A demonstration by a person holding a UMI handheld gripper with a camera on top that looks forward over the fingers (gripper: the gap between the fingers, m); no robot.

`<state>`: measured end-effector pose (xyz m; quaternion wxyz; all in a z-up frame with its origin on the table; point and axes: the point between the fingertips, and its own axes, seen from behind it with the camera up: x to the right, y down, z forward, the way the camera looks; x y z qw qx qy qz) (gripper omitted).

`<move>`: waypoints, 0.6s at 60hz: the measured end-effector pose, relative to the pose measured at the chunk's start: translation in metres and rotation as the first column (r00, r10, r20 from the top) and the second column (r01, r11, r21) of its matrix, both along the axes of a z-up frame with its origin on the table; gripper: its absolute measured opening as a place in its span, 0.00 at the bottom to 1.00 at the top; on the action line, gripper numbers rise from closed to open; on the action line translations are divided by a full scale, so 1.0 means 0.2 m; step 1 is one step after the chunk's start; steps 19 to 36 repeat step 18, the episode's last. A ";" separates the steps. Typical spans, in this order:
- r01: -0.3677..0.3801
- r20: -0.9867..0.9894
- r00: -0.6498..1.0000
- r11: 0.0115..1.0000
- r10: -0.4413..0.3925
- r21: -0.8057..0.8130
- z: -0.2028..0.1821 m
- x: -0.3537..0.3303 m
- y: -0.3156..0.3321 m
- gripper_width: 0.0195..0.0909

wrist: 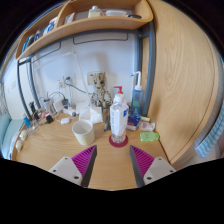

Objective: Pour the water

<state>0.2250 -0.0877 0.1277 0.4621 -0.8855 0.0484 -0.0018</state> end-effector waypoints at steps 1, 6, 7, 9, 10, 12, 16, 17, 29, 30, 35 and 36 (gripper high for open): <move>0.004 -0.002 1.000 1.000 -0.004 0.003 0.02 0.00 -0.01 0.64; 0.012 -0.010 1.000 1.000 -0.012 0.009 0.09 0.01 -0.05 0.63; 0.006 -0.010 1.000 1.000 -0.006 0.004 0.09 0.01 -0.05 0.63; -0.002 -0.009 1.000 1.000 0.002 -0.001 0.11 0.00 -0.07 0.63; -0.005 -0.010 1.000 1.000 0.005 -0.005 0.11 0.00 -0.08 0.63; -0.014 -0.011 1.000 1.000 0.014 -0.012 0.12 -0.01 -0.09 0.64; -0.022 -0.006 1.000 1.000 0.022 -0.011 0.14 -0.02 -0.11 0.63; -0.022 -0.005 1.000 1.000 0.022 -0.012 0.15 -0.02 -0.11 0.63; -0.020 -0.002 1.000 1.000 0.020 -0.012 0.15 -0.02 -0.11 0.63; -0.020 -0.002 1.000 1.000 0.020 -0.012 0.15 -0.02 -0.11 0.63; -0.020 -0.002 1.000 1.000 0.020 -0.012 0.15 -0.02 -0.11 0.63; -0.020 -0.002 1.000 1.000 0.020 -0.012 0.15 -0.02 -0.11 0.63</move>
